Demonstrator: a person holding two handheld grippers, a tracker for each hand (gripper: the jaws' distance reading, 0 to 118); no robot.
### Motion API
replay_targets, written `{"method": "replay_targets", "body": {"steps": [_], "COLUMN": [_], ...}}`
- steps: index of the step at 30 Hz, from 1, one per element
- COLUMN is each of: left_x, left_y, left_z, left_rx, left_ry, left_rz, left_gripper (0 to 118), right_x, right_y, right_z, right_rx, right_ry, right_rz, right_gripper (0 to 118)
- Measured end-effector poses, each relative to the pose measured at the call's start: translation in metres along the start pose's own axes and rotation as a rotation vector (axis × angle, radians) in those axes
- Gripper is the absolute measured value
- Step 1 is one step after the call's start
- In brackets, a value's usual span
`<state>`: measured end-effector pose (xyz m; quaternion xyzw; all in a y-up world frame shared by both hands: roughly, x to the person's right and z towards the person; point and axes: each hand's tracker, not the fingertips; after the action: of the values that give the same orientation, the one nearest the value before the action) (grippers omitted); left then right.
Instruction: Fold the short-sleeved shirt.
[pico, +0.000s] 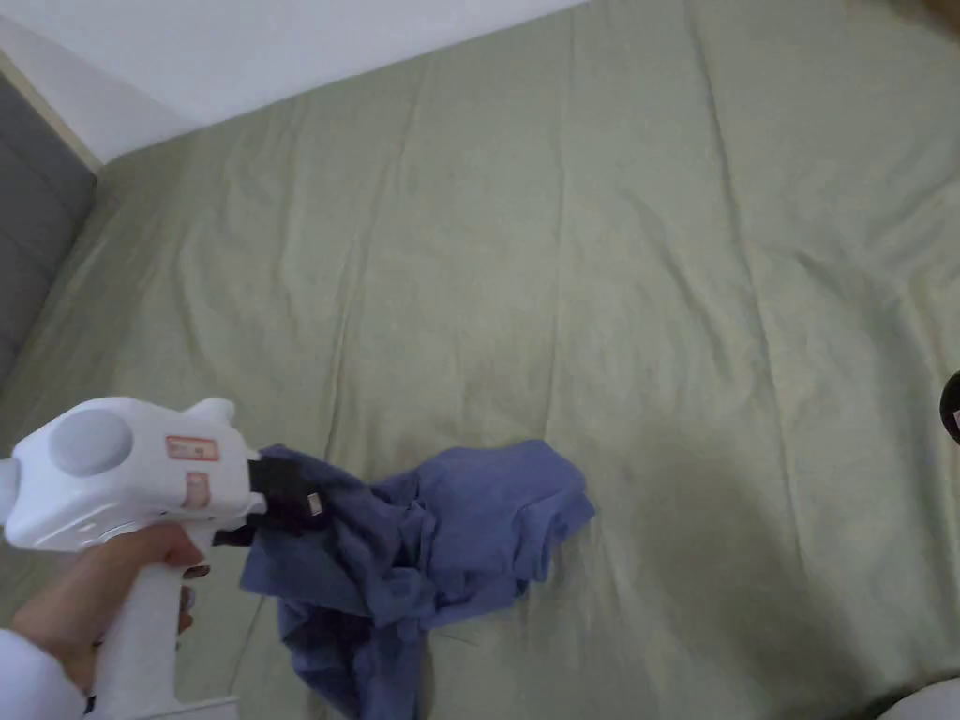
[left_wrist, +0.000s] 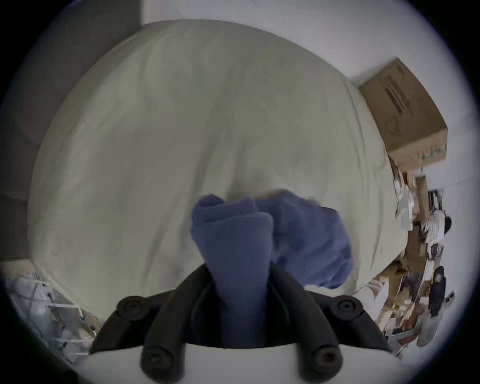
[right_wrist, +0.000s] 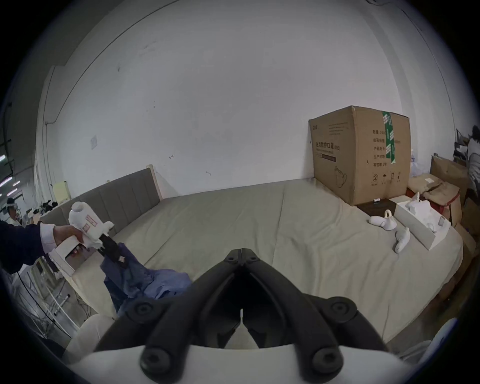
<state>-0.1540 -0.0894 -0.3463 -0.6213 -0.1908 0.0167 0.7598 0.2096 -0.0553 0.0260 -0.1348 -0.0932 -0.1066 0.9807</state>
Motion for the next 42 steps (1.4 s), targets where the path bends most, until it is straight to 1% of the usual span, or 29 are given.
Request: {"method": "replay_targets", "body": {"steps": [2,3,5,7,8,9,10,11,12,13,14,15,16,17,19,20,21,22,23,24,25,27,30,32,33,38,40,42], "left_x": [0.039,0.059,0.086,0.111,0.122,0.126,0.127,0.125,0.122,0.114,0.111,0.104,0.095,0.088,0.071,0.064,0.058,0.059,0.061,0.069,0.077,0.087,0.116,0.131,0.148,0.176,0.185,0.199], "left_y": [0.010,0.013,0.017,0.013,0.007,0.000,-0.004,-0.007,-0.012,-0.008,-0.011,-0.012,-0.010,-0.015,-0.026,-0.031,-0.038,-0.046,-0.052,-0.057,-0.063,-0.069,-0.089,-0.100,-0.112,-0.126,-0.129,-0.129], "left_z": [-0.023,-0.037,-0.066,-0.088,-0.097,-0.099,-0.098,-0.095,-0.090,-0.087,-0.075,-0.058,-0.042,-0.021,0.014,0.025,0.035,0.039,0.036,0.021,0.006,-0.033,-0.075,-0.096,-0.101,-0.139,-0.142,-0.136], "left_rx": [-0.039,-0.060,-0.099,-0.140,-0.178,-0.170,-0.141,-0.120,-0.100,-0.087,-0.076,-0.050,0.004,0.076,0.241,0.293,0.358,0.430,0.472,0.503,0.538,0.482,0.461,0.474,0.500,0.466,0.489,0.492], "left_ry": [-0.084,-0.108,-0.116,-0.094,-0.133,-0.133,-0.170,-0.207,-0.279,-0.307,-0.264,-0.266,-0.272,-0.309,-0.270,-0.231,-0.114,0.005,0.150,0.292,0.428,0.434,0.298,0.309,0.317,0.264,0.239,0.166], "left_rz": [-0.053,-0.053,-0.070,-0.093,-0.106,-0.114,-0.134,-0.151,-0.165,-0.168,-0.149,-0.148,-0.195,-0.210,-0.237,-0.260,-0.275,-0.283,-0.307,-0.376,-0.408,-0.486,-0.470,-0.516,-0.560,-0.551,-0.566,-0.586], "left_gripper": [12,12,12,12,12,12,21,41,72,103,112,112,111,111,111,110,103,67,10,0,0,0,0,0,0,0,0,0], "right_x": [0.004,0.005,0.010,0.015,0.018,0.021,0.024,0.025,0.027,0.027,0.027,0.026,0.025,0.023,0.017,0.015,0.012,0.009,0.006,0.003,0.000,-0.005,-0.009,-0.009,-0.008,0.001,0.003,0.003], "right_y": [0.000,0.000,-0.001,-0.002,-0.003,-0.004,-0.004,-0.005,-0.005,-0.006,-0.005,-0.004,-0.003,-0.002,-0.001,0.000,0.000,0.000,-0.001,-0.001,-0.002,-0.003,-0.001,0.000,0.001,0.003,0.005,0.008], "right_z": [0.003,0.005,0.009,0.013,0.016,0.018,0.019,0.020,0.019,0.018,0.018,0.017,0.016,0.015,0.012,0.011,0.008,0.007,0.005,0.002,-0.001,-0.004,-0.004,-0.004,-0.003,-0.001,-0.001,-0.001], "right_rx": [0.001,0.000,-0.004,-0.010,-0.014,-0.019,-0.024,-0.031,-0.037,-0.040,-0.043,-0.046,-0.045,-0.041,-0.039,-0.038,-0.040,-0.044,-0.048,-0.055,-0.061,-0.070,-0.086,-0.095,-0.100,-0.109,-0.113,-0.112], "right_ry": [-0.007,-0.013,-0.035,-0.056,-0.068,-0.076,-0.084,-0.092,-0.098,-0.101,-0.103,-0.102,-0.103,-0.099,-0.090,-0.085,-0.079,-0.075,-0.068,-0.058,-0.055,-0.052,-0.050,-0.056,-0.062,-0.086,-0.092,-0.092], "right_rz": [-0.008,-0.009,-0.009,-0.010,-0.012,-0.015,-0.018,-0.019,-0.017,-0.014,-0.012,-0.009,-0.006,-0.003,0.001,0.003,0.008,0.013,0.017,0.024,0.031,0.042,0.057,0.072,0.078,0.084,0.087,0.088], "right_gripper": [0,0,0,0,0,0,0,0,0,0,0,0,0,0,0,0,0,0,0,0,0,0,0,0,0,0,0,0]}}
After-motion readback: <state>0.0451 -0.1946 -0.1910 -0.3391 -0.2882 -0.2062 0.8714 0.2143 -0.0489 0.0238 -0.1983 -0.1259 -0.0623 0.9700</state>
